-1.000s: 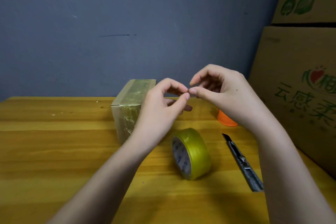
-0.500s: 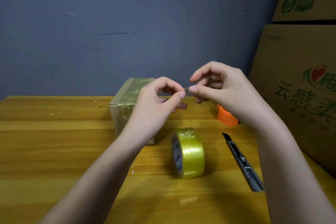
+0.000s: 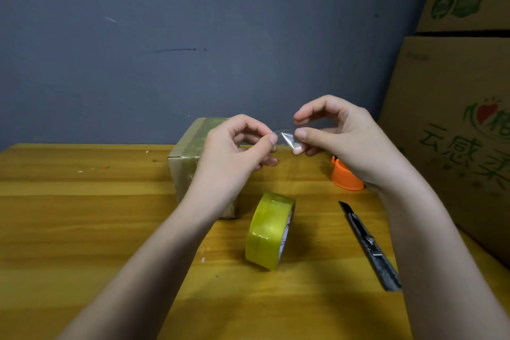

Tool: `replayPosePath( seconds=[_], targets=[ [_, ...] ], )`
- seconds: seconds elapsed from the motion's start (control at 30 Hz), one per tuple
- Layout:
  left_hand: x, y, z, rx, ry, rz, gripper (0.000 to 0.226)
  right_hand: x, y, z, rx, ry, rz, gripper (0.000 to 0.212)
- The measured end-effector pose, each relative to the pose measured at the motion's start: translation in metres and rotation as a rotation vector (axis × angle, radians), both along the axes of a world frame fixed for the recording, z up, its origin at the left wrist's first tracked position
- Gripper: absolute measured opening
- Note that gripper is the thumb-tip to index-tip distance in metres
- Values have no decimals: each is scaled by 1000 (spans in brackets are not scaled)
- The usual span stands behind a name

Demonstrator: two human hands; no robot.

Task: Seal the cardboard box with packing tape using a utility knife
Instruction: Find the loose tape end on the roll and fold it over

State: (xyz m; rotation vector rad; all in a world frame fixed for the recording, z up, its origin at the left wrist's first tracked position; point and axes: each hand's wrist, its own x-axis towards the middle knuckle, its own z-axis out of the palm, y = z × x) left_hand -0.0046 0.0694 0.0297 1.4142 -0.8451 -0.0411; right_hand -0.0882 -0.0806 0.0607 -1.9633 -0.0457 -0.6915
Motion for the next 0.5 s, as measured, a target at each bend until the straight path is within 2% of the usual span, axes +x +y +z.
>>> replayPosePath(
  seconds=[0.2, 0.37, 0.5],
  targets=[
    [3, 0, 1, -18, 31, 4, 15, -2, 6, 2, -99, -23, -52, 19],
    [4, 2, 2, -9, 26, 3, 13, -9, 6, 7, -225, 40, -21, 15],
    [3, 2, 2, 1, 18, -2, 12, -15, 7, 12, -208, 54, -43, 11]
  ],
)
